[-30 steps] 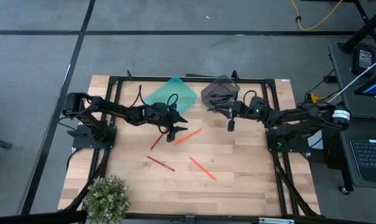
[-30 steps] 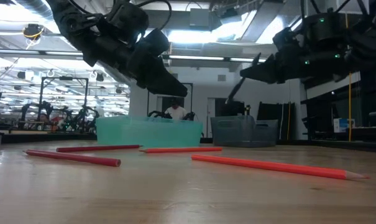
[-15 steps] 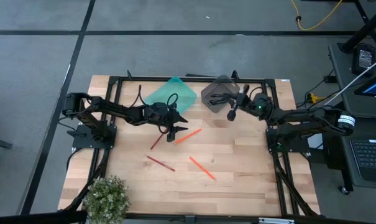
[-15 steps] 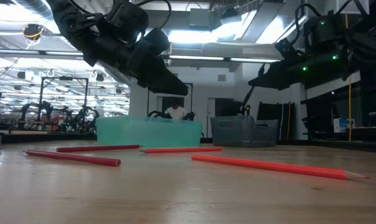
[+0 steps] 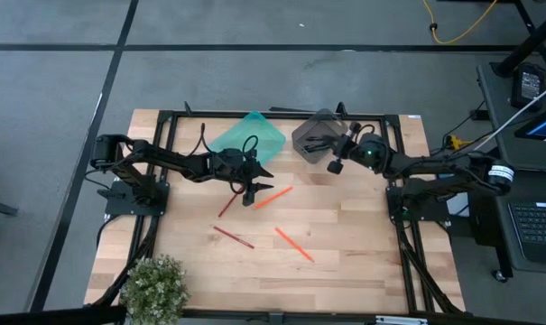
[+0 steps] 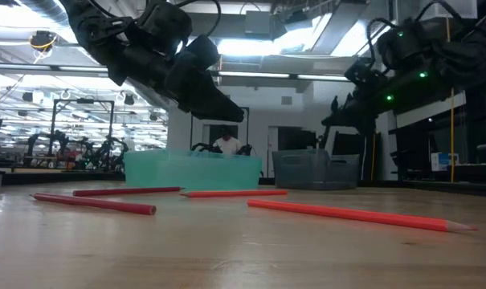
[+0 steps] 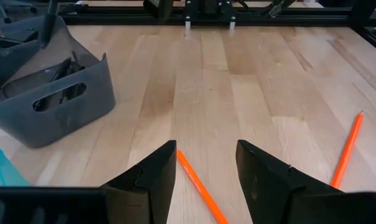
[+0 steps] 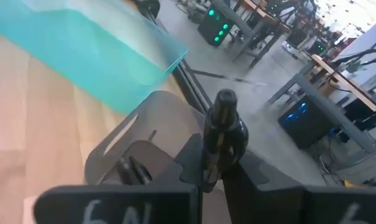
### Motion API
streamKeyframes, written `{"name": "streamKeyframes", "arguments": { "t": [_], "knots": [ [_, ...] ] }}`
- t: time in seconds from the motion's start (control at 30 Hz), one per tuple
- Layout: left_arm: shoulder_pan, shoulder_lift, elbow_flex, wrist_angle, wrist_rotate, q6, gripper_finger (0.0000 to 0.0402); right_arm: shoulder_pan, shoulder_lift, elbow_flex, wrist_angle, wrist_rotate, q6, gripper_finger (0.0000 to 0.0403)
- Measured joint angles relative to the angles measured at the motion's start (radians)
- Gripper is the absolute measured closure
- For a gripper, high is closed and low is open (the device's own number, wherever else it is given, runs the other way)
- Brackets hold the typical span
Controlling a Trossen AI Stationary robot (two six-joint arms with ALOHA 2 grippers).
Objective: Sort pens & pencils
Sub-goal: Put the black pen into the gray bin
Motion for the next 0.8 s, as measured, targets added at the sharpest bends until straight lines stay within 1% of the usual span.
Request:
{"name": "streamKeyframes", "arguments": {
  "t": [0.1,0.23,0.4,0.8],
  "knots": [
    [0.000,0.000,0.000,0.005,0.000,0.000,0.0241,0.000,0.033,0.031,-0.031,0.009,-0.026,0.0367],
    [0.000,0.000,0.000,0.014,0.000,0.000,0.0241,-0.001,0.094,0.068,-0.106,0.068,-0.078,0.0367],
    [0.000,0.000,0.000,0.022,0.000,0.000,0.0241,-0.003,0.162,0.104,-0.101,0.106,-0.126,0.0367],
    [0.000,0.000,0.000,0.021,0.000,0.000,0.0241,-0.053,0.262,0.134,-0.109,0.084,-0.136,0.0367]
  ]
}}
